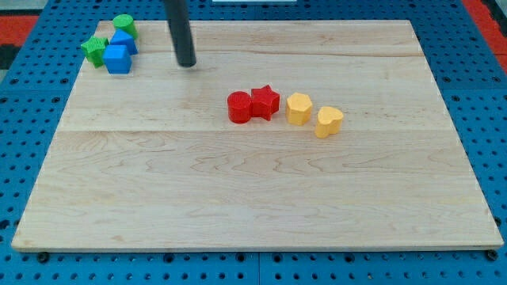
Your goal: Separate the green blocks
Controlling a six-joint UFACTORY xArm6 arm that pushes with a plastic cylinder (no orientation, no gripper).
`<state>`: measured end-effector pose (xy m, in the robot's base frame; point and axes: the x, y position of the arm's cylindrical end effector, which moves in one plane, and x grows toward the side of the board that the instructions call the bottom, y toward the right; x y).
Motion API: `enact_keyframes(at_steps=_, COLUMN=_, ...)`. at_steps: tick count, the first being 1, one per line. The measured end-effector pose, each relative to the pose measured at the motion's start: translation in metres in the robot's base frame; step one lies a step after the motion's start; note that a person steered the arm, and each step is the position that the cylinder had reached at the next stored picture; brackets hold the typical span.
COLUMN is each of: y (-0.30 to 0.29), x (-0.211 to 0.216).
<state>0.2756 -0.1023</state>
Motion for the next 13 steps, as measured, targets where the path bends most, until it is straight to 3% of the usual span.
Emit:
enact_keyframes(at_steps=1, y=0.000, x=-0.059)
enact_keyframes(at_steps=2, y=-0.021, x=-0.084)
enact_keyframes(at_steps=5, y=-0.123, x=-0.084)
enact_keyframes(at_steps=8, y=-0.146, x=-0.084)
enact_keyframes(at_steps=10, y=-0.202, x=-0.078)
enact_keyframes(at_steps=13, y=-0.155, x=-0.012)
